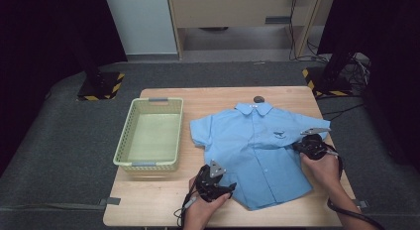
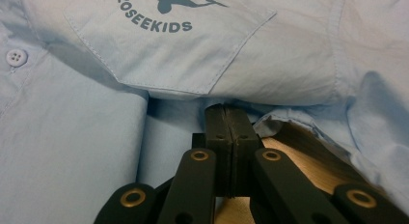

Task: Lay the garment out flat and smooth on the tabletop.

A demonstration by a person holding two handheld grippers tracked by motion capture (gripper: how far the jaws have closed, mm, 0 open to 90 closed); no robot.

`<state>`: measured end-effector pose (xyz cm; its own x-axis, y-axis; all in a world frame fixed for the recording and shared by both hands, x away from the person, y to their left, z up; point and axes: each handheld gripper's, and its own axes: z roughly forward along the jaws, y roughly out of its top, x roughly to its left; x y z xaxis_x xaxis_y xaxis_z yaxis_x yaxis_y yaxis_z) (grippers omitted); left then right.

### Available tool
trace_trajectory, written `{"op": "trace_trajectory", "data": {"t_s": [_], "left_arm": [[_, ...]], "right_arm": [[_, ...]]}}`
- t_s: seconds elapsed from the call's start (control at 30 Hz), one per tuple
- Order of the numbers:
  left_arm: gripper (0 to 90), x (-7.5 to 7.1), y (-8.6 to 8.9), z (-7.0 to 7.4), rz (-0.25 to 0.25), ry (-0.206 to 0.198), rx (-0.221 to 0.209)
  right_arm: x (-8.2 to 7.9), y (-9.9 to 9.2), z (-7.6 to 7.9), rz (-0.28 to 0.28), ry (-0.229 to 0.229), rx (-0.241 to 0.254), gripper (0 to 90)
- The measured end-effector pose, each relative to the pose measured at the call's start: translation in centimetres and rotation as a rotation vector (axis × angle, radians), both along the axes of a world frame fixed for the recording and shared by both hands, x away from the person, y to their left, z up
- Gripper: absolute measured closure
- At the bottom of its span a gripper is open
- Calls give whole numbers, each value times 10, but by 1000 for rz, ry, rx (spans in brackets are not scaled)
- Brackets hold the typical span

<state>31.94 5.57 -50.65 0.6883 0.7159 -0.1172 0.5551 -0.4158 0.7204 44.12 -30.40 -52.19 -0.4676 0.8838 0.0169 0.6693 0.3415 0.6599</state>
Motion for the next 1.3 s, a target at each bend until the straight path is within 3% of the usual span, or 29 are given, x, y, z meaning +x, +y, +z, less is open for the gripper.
{"op": "trace_trajectory", "data": {"t_s": [0.2, 0.37, 0.6, 0.73, 0.9, 1.1, 1.2, 1.3], "left_arm": [[278, 4, -25, -6, -14, -4, 58], [267, 11, -27, -15, 22, 15, 52], [300, 11, -27, -20, 24, -8, 87], [405, 7, -26, -21, 5, -56, 123], [584, 4, -23, -21, -18, -75, 107], [787, 2, -23, -21, -31, -79, 109], [889, 3, -20, -22, -17, -74, 90], [900, 3, -18, -22, -9, -65, 79]], "right_arm": [[0, 1, -1, -1, 0, 6, 900], [0, 1, -1, 0, 0, 10, 900], [0, 1, -1, -1, -1, 10, 900], [0, 1, -1, -1, -1, 9, 900], [0, 0, -1, -2, 0, 12, 900], [-1, -1, -2, -5, -2, 13, 900], [-1, -3, -2, -7, -3, 14, 900], [-1, -3, -1, -10, -4, 14, 900]]}}
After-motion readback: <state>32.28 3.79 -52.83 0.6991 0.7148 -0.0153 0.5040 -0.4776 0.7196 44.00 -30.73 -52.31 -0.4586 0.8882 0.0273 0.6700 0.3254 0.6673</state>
